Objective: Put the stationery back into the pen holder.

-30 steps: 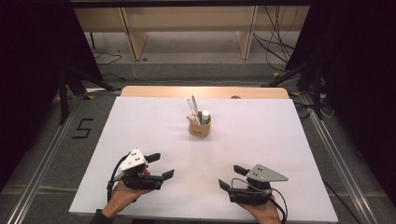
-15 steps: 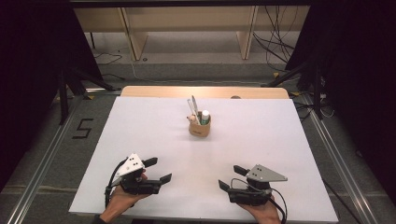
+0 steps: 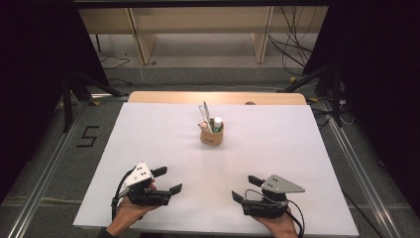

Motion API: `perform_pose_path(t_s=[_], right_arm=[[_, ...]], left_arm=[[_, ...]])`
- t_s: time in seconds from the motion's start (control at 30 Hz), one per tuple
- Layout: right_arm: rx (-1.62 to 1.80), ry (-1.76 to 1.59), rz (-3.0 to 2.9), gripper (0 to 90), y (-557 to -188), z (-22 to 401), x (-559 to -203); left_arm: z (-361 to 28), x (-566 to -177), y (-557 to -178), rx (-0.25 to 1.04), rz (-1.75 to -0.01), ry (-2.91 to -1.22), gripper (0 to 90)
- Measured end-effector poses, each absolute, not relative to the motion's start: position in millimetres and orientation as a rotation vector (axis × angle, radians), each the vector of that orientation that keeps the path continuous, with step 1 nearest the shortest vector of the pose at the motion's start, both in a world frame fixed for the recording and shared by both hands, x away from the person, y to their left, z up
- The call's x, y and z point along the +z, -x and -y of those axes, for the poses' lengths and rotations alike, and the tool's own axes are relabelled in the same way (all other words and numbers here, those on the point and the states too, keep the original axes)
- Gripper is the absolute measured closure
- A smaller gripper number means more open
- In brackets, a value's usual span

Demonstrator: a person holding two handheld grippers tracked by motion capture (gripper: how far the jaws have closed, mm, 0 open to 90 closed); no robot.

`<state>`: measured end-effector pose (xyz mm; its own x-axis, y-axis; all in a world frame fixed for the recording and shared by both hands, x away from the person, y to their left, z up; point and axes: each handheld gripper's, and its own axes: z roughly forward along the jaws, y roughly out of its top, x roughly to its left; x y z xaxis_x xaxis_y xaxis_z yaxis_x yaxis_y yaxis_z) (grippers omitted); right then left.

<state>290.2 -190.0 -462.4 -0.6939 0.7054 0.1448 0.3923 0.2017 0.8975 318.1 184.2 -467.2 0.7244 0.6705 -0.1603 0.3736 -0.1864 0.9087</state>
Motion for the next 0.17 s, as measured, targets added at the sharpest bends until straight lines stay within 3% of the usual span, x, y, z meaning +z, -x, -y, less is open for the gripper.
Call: perform_pose_path(t_s=[0.17], right_arm=[[1.489,-1.036,-2.183,22.2,-290.4,189.9,-462.7]], left_arm=[[-184.6,-467.9,-319.2,0.326,-0.828,-1.809,15.6]])
